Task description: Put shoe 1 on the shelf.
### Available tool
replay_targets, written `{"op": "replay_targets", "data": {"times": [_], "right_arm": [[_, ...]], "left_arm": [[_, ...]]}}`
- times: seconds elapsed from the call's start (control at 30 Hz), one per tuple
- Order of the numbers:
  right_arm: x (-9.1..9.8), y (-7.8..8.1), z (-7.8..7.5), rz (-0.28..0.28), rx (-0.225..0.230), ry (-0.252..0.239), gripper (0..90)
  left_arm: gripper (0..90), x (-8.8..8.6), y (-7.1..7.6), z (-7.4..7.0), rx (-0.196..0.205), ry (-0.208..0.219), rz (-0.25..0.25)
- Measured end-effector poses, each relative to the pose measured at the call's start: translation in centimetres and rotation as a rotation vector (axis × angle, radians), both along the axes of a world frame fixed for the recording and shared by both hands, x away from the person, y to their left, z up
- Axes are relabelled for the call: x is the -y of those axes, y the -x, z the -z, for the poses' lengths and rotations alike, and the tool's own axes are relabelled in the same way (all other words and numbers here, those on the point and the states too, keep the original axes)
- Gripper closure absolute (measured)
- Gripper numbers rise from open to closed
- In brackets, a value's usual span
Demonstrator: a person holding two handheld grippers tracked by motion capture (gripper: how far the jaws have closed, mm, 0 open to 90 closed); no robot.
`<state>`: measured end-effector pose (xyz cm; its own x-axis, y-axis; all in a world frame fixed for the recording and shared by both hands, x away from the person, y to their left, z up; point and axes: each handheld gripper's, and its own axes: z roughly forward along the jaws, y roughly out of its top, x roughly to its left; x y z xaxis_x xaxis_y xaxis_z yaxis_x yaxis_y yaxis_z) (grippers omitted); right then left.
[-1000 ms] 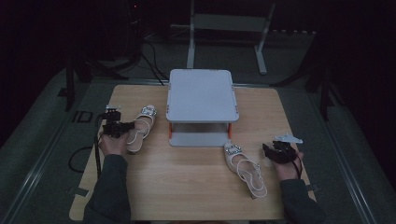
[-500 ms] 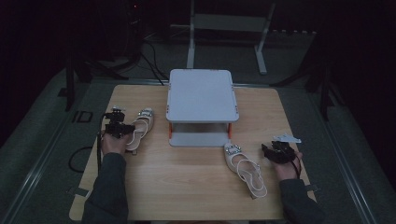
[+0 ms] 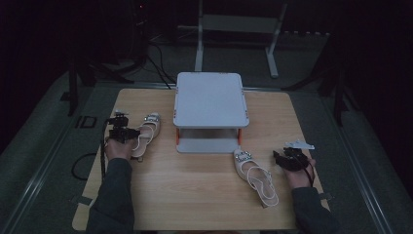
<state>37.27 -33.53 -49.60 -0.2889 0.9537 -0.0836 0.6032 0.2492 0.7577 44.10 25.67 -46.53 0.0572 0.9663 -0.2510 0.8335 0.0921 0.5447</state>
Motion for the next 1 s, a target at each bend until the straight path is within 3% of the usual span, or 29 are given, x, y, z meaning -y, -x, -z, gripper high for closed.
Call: {"op": "replay_targets", "data": {"times": [0.2, 0.47, 0.63, 1.0], "right_arm": [[0.0, 0.0, 0.0, -0.002, 0.0, 0.001, 50.5], [0.0, 0.0, -0.1, -0.001, 0.003, -0.003, 50.5], [0.1, 0.0, 0.0, 0.002, 0.002, -0.006, 50.5], [0.0, 0.0, 0.0, -0.005, -0.001, 0.005, 50.5]], "left_arm": [[80.8, -0.3, -0.1, -0.1, -0.03, 0.062, -0.06], [81.0, 0.0, 0.0, -0.6, -0.05, 0.098, -0.131], [80.9, 0.0, 0.4, -1.8, -0.006, 0.167, -0.147], [80.7, 0.9, 0.1, -6.2, 0.051, 0.178, -0.162]]}}
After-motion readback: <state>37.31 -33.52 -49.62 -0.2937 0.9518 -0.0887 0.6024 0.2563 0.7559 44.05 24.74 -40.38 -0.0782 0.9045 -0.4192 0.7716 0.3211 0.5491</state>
